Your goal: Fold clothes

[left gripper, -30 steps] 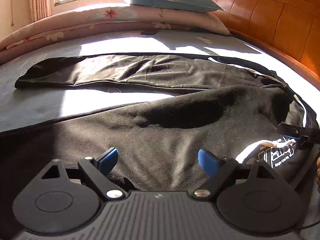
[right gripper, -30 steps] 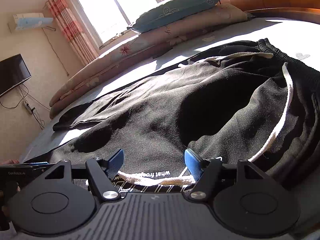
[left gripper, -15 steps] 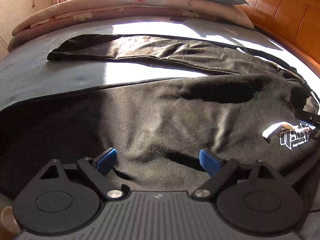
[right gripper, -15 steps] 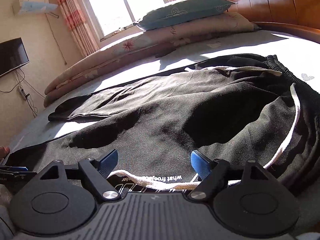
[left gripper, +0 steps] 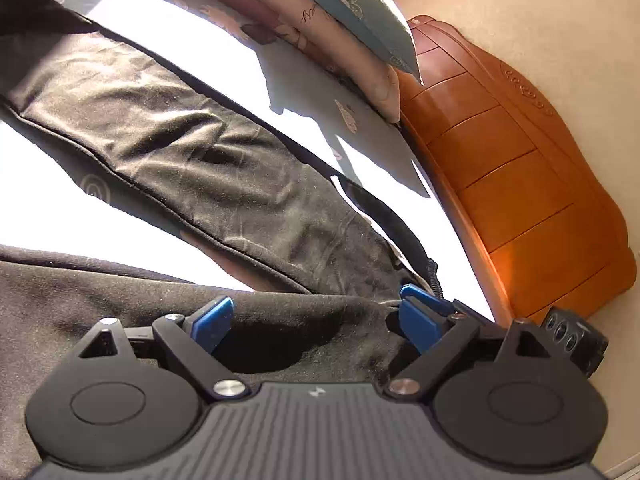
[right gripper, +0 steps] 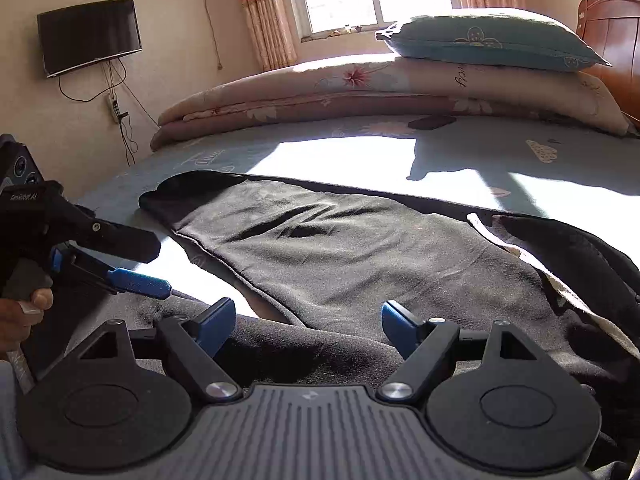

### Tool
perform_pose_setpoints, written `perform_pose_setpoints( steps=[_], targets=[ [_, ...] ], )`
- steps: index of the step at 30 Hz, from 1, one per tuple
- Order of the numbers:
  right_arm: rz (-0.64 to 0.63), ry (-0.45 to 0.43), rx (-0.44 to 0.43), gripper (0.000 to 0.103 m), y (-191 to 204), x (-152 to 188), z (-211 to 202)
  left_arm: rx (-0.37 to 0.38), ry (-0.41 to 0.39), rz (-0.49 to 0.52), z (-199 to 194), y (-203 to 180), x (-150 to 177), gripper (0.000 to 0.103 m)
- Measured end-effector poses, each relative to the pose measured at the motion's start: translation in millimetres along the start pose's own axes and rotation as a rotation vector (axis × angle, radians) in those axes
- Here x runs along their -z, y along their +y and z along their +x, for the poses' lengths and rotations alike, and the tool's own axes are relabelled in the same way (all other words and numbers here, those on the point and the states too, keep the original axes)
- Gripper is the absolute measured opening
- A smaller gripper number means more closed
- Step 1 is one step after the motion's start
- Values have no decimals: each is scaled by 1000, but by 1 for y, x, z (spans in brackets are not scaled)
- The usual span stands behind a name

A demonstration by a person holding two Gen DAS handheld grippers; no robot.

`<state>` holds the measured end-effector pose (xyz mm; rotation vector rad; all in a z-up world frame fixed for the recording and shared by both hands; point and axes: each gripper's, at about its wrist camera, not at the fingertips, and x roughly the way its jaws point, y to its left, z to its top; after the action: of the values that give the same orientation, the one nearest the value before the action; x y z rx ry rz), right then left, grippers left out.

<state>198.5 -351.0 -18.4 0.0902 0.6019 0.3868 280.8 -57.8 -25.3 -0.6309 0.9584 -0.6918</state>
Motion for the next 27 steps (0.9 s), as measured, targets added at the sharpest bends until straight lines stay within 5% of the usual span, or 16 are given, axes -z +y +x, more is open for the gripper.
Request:
perform_pose_setpoints(
  steps=[3, 7, 16, 20, 24, 27],
  targets=[
    [-66, 24, -5, 84, -5, 6, 12, 24, 88, -108, 44, 17, -21, 90],
    [-60, 28, 12, 84, -13, 15, 13, -16, 177, -130, 92, 27, -24, 90],
    [-7, -42, -5, 84, -21, 27, 1, 122, 185, -202, 136, 14, -32, 92],
    [-36, -69, 17, 84, -18, 25, -1, 231, 96, -234, 138, 4, -36, 93],
    [-17, -84, 19, 84, -22, 25, -3, 164, 245, -183, 165, -12, -25, 92],
    [-11, -76, 19, 84, -23, 26, -3, 189, 204, -174, 165, -17, -34, 92]
  ],
)
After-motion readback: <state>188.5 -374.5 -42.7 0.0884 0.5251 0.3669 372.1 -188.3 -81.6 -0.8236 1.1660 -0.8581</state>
